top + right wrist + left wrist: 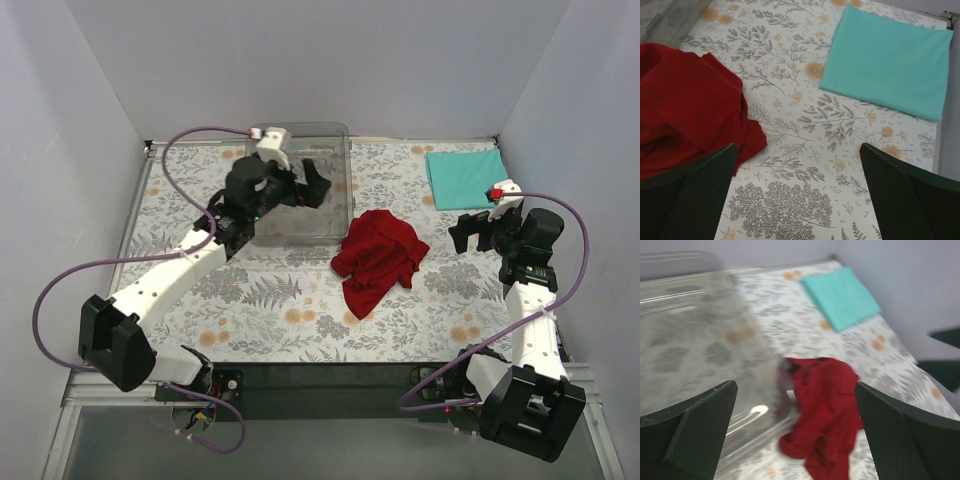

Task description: Fold and stack the t-shirts

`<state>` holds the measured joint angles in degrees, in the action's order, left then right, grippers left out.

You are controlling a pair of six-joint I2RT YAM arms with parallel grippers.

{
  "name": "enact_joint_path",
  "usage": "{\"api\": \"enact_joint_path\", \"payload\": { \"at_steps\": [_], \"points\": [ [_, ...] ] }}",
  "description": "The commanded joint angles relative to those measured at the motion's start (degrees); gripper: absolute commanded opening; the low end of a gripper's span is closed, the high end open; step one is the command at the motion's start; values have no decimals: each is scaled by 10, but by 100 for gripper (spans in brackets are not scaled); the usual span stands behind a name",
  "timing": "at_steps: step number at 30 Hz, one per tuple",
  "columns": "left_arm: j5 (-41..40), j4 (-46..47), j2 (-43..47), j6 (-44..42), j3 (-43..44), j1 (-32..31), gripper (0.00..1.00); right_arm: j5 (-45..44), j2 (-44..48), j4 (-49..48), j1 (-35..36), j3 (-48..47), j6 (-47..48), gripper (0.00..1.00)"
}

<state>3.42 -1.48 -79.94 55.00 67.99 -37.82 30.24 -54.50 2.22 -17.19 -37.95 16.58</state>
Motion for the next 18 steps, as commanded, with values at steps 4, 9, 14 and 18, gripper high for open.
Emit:
{"api": "enact_joint_path", "payload": {
  "at_steps": [4, 9, 14, 18],
  "points": [
    [-80, -69, 18, 60, -56, 177, 98, 68, -10, 4, -2, 2, 21, 98],
    [-57, -85, -60, 50, -47, 271, 98, 75, -15, 7, -2, 0, 18, 98],
    [-12, -100, -142, -12, -4, 287, 98, 77, -6, 7, -2, 2, 18, 98],
    [-8, -127, -216, -36, 40, 287, 90, 82, -4, 9, -3, 1, 17, 98]
  ]
}}
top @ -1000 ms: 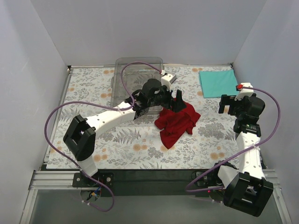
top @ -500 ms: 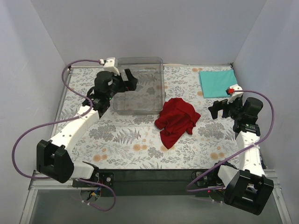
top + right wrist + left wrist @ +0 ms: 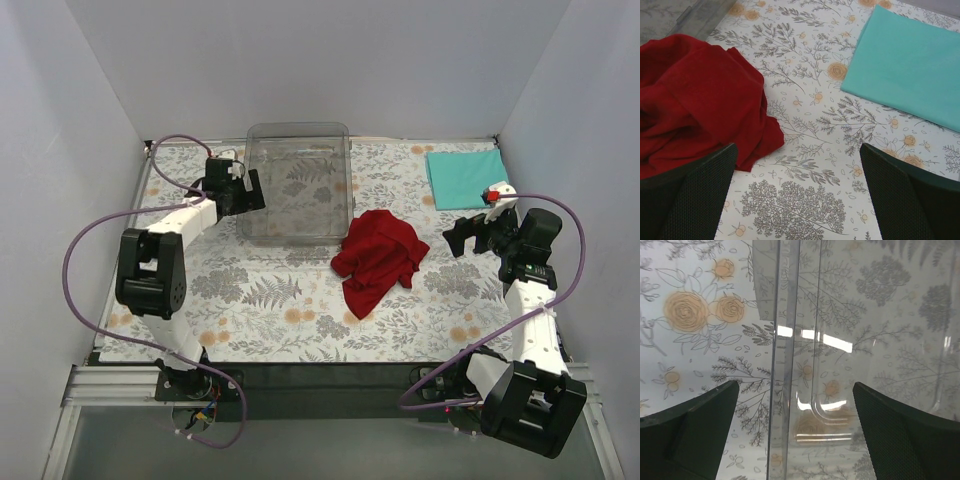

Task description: Fold and stack the t-shirts

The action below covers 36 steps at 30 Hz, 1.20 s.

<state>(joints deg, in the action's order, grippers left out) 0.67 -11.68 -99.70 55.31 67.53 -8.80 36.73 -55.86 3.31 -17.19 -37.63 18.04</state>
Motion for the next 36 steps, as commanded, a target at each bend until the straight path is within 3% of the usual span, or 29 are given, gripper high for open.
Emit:
{"api": "enact_joint_path", "payload": {
  "at_steps": [1, 6, 7, 10, 11, 16, 28, 36],
  "points": [
    [21, -29, -42, -42, 51, -3, 88, 16, 9, -3, -2, -3, 2, 98],
    [1, -48, -80, -58, 81, -3, 69, 16, 16, -2, -2, -3, 3, 98],
    [-17, -52, -81, -64, 84, -3, 60, 17, 15, -1, -3, -4, 3, 98],
    [-57, -57, -81, -81, 80, -3, 49, 20, 15, 0, -2, -5, 2, 98],
    [-76, -57, -78, -85, 75, -3, 40, 23, 16, 1, -2, -6, 2, 98],
    [-120, -45, -47, -114, 45, 5, 37, 26, 15, 2, -2, -6, 0, 98],
    [-137, 23, 48, -183, -70, 87, 15, 50, 17, 5, -2, -6, -7, 98],
    [-165, 51, 47, -191, -89, 162, 17, 68, 10, 6, -2, -8, -13, 98]
  ]
}}
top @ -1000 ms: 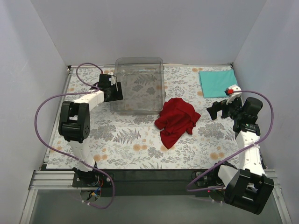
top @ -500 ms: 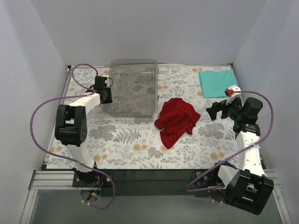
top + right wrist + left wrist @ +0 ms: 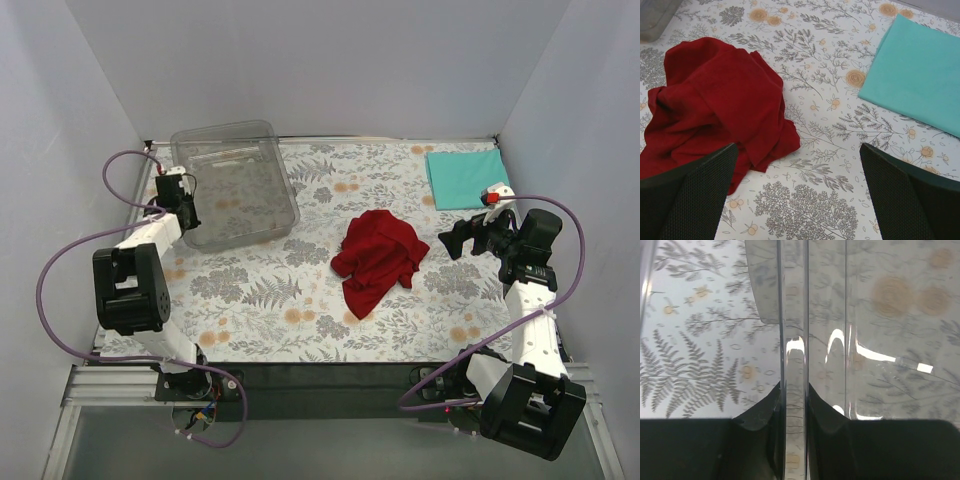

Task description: Fold and stack the t-shirts

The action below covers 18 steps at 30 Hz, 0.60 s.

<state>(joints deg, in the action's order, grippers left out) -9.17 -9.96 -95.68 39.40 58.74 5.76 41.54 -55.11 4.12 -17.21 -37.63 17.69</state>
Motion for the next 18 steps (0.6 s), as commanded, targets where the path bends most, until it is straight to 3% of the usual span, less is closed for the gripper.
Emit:
{"api": "enact_joint_path", "payload": {
  "at_steps": [1, 5, 6, 9, 18],
  "points": [
    [-73, 34, 0, -30, 0, 21, 17, 21, 2, -2, -2, -8, -9, 98],
    [-105, 42, -4, -12, -6, 46, 34, 24, 2, -2, -2, -8, -9, 98],
    [-106, 45, 5, -7, -4, 49, 50, 26, 2, -1, -2, -8, -9, 98],
    [-83, 37, 20, 2, 9, 49, 66, 30, 4, -1, -2, -9, -10, 98],
    [14, -63, 98, 73, 93, 26, 70, 33, 4, 0, -2, -9, -9, 98]
  ]
}}
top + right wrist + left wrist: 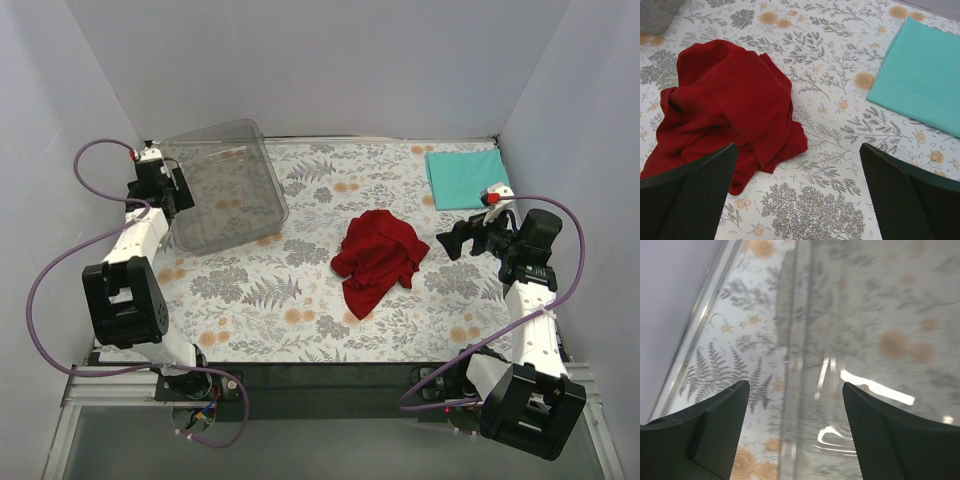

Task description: Fold and stack the t-shirts

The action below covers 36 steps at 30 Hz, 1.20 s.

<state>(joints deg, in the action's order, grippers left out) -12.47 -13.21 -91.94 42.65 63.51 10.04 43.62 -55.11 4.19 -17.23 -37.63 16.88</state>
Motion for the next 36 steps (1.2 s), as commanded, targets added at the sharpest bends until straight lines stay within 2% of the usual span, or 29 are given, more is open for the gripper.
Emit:
{"api": "enact_joint_path", "payload": {
  "at_steps": [1, 4, 5, 8, 10, 11, 15, 17, 23, 28, 33, 36],
  "points": [
    [78, -52, 62, 69, 60, -20, 70, 12, 4, -1, -2, -9, -1, 98],
    [170, -73, 50, 137, 81, -53, 71, 12, 3, -1, -2, -9, 0, 98],
    [180, -81, 36, 155, 92, -86, 71, 12, 2, -1, -2, -9, 0, 98],
    [164, -118, -34, 227, 149, -164, 71, 9, 0, 0, -2, -10, 1, 98],
    [163, -149, -99, 261, 189, -192, 69, 7, 0, 0, -2, -9, 2, 98],
    [156, -163, -119, 295, 238, -218, 69, 5, 0, 0, -2, -9, 3, 98],
    [77, -223, -205, 317, 328, -285, 69, 2, 0, 0, -2, -9, 4, 98],
    [62, -229, -232, 319, 344, -309, 70, 2, 0, 1, -2, -8, 5, 98],
    [-58, -302, -292, 316, 395, -343, 70, 4, -1, 1, -2, -10, 5, 98],
    [-109, -320, -305, 290, 389, -350, 65, 2, -1, 0, -1, -10, 6, 98],
    [-164, -311, -294, 242, 365, -352, 54, 3, 0, 1, -1, -10, 5, 98],
    [-187, -297, -275, 216, 329, -351, 53, 2, -2, 1, -2, -10, 5, 98]
  ]
}}
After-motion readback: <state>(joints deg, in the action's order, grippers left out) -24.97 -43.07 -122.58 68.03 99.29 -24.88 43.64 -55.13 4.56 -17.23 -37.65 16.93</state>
